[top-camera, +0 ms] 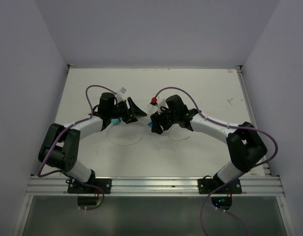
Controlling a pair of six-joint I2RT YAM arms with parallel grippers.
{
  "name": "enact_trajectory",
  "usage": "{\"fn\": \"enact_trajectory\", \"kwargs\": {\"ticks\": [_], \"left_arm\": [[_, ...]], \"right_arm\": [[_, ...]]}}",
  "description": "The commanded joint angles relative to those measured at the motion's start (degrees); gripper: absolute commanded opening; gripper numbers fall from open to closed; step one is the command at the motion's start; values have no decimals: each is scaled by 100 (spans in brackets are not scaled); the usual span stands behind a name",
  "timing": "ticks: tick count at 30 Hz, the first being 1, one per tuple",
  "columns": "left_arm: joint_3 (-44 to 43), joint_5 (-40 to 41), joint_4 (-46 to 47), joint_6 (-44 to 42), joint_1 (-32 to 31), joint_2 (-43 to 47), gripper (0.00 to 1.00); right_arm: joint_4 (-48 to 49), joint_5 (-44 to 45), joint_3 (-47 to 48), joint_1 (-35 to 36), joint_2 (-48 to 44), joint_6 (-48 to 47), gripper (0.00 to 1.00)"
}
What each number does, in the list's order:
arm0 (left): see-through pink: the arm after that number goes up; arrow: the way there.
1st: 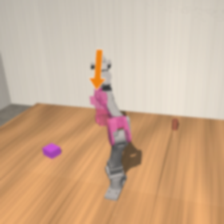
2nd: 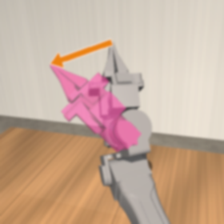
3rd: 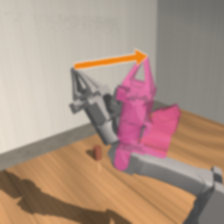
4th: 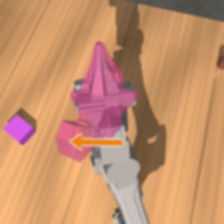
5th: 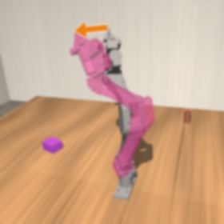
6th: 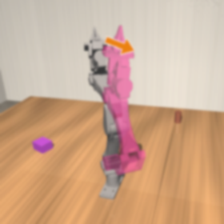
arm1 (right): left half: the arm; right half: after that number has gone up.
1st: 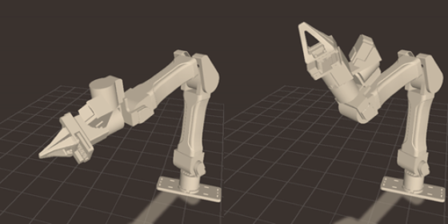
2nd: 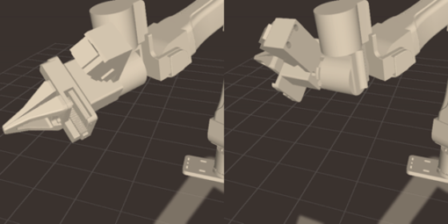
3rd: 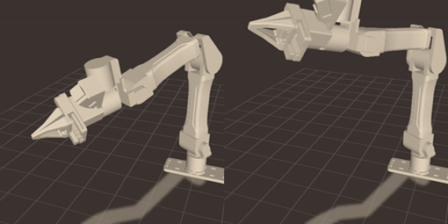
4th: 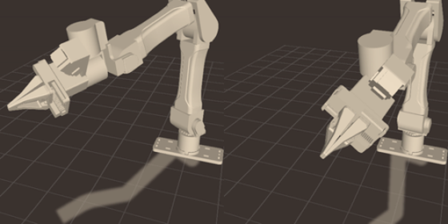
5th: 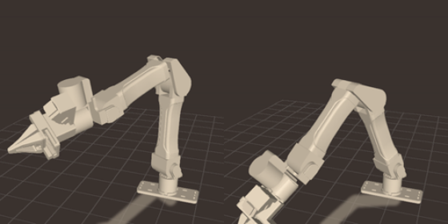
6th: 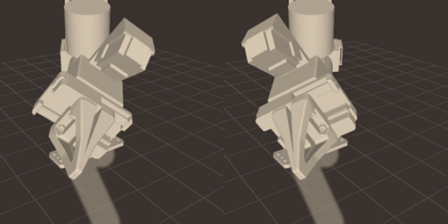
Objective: Pull the plug off the socket
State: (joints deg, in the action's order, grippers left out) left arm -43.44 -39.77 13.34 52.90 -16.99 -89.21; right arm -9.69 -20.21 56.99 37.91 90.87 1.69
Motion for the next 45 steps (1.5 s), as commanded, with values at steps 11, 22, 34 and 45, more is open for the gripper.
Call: {"fn": "enact_trajectory", "kwargs": {"ticks": [11, 22, 34, 45], "left_arm": [[-437, -707, -60, -70, 354, 202, 0], [-665, -1463, -507, -412, 960, 18, 0], [-1474, -567, -2196, -1678, 1251, 44, 0], [-1826, -611, -2126, -1555, 1348, -88, 0]], "right_arm": [[73, 113, 58, 50, 19, -556, 6], [-129, 359, -548, 50, -377, -723, 0], [-560, 438, -751, 67, -632, -609, 0], [-797, 719, -1015, 261, -1421, -5, 0]]}}
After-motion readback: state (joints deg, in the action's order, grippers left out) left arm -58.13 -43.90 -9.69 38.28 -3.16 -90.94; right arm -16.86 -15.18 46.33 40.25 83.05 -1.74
